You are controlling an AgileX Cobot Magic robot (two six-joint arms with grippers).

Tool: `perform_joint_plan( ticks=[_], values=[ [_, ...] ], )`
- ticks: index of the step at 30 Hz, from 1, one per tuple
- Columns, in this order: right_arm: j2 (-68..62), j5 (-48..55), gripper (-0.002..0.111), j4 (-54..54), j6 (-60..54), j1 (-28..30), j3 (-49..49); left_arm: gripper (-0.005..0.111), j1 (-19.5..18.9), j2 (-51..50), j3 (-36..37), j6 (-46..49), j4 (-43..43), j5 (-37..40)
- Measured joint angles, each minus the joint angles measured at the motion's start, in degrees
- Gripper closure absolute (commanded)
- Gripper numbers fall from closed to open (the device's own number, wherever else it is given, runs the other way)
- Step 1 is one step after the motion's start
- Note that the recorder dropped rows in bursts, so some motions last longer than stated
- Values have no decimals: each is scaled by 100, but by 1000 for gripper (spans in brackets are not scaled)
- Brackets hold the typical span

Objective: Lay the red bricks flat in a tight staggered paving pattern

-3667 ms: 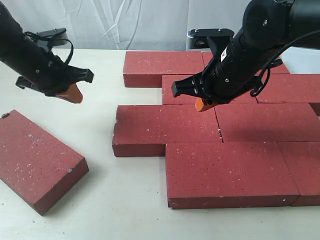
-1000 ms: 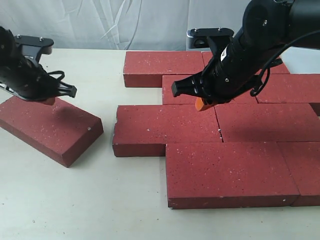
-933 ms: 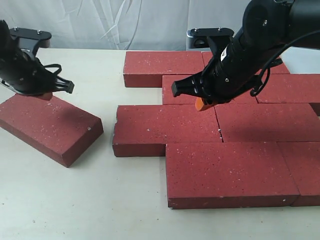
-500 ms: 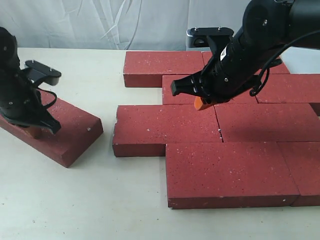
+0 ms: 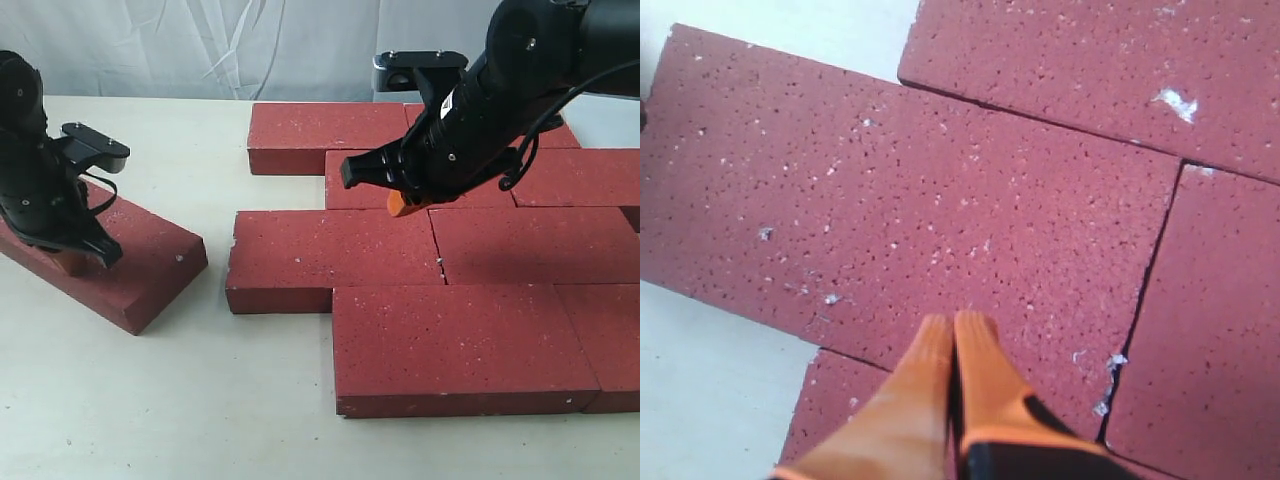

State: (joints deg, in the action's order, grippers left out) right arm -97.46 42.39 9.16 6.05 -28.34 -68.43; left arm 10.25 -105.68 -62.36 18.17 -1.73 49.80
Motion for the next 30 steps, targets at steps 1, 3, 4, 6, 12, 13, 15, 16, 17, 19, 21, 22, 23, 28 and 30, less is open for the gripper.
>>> perform_joint_plan(
  ticks=[1,3,4,6,12,13,15,16,17,19,21,22,23,28,30],
  values=[
    [0,-3,109,0,0,0,0,107,0,-8,-24,-70,0,0],
    [0,-14,109,0,0,0,0,107,0,-38,-75,-210,37,-112],
    [0,-14,109,0,0,0,0,107,0,-66,-126,-297,74,-203],
    [0,-14,109,0,0,0,0,107,0,-92,-184,-360,143,-388],
    [0,-26,109,0,0,0,0,107,0,-196,-238,-413,625,-1354],
    [0,-26,109,0,0,0,0,107,0,-220,-238,-413,731,-1531],
    [0,-26,109,0,0,0,0,107,0,-249,-238,-424,908,-1859],
    [0,-26,109,0,0,0,0,107,0,-260,-238,-424,998,-1991],
    [0,-26,109,0,0,0,0,107,0,-273,-238,-424,1065,-2087],
    [0,-26,109,0,0,0,0,107,0,-310,-238,-424,1207,-2254],
    [0,-26,109,0,0,0,0,107,0,-322,-238,-424,1297,-2332],
    [0,-26,109,0,0,0,0,107,0,-334,-238,-424,1335,-2359],
    [0,-26,109,0,0,0,0,107,0,-334,-238,-424,1366,-2360],
    [0,-26,109,0,0,0,0,107,0,-294,-332,-424,1599,-2236],
    [0,-26,109,0,0,0,0,107,0,-182,-369,-424,1725,-2073]
  ],
)
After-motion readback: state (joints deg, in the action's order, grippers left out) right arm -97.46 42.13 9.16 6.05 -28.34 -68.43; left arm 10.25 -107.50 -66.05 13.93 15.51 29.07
